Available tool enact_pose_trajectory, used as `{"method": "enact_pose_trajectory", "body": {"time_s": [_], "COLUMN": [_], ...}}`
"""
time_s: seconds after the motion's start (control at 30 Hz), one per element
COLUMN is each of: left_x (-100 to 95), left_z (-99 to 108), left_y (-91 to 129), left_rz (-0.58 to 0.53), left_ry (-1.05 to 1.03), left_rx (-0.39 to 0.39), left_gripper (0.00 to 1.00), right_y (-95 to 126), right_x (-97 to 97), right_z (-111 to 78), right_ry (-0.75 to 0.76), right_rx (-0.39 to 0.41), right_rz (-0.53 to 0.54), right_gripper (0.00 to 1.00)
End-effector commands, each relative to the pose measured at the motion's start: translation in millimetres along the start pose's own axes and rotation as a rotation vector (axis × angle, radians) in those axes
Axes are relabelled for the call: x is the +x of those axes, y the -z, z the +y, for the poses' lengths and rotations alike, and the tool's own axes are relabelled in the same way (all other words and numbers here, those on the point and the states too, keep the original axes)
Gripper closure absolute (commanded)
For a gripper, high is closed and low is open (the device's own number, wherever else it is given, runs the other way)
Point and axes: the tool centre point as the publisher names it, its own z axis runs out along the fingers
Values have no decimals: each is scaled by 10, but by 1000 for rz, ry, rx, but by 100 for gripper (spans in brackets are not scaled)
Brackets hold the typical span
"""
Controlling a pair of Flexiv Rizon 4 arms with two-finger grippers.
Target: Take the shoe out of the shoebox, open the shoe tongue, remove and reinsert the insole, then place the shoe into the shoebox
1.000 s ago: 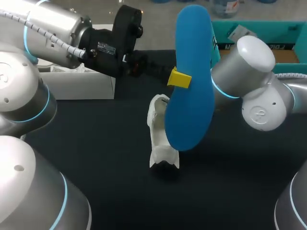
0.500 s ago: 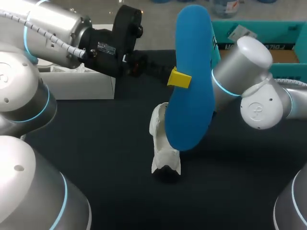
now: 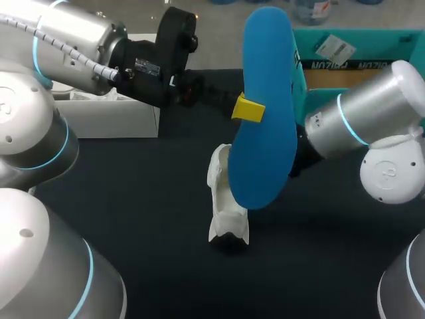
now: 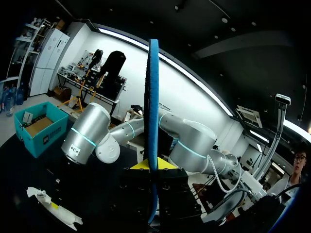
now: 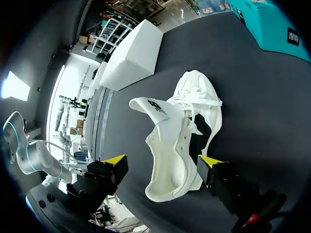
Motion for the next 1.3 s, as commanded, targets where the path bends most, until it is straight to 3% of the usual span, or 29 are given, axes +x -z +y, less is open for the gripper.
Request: {"method": "enact_pose_trajectory", "body": {"time_s": [0.03,0.2,0.3,0.47,0.77,0.93,1.03,1.3], "left_x": [2,2,2,2,2,2,2,2], "left_z": [11,11,11,11,11,11,11,11], "left_y": [-7,-7,-7,-7,-7,-7,-7,-7], "left_rz": [-2,-2,-2,-2,-2,-2,-2,-2], "left_ry": [0,0,0,0,0,0,0,0], "left_rx": [1,1,1,1,1,1,1,1], "left_gripper": [100,100,100,100,100,100,100,100], "right_y": [175,175,139,516,1197,1489,1551,1606], "right_x": [-94,-94,-75,77,558,638,618,632], "right_z": [-123,-123,-78,55,272,359,401,557], "right_ry": [1,1,-93,-175,-97,-100,-139,-136], "right_rx": [-43,-43,-55,-93,-115,-196,-176,-47], "right_rz": [79,79,261,492,651,717,653,661], "right_gripper": [0,0,0,0,0,0,0,0]}}
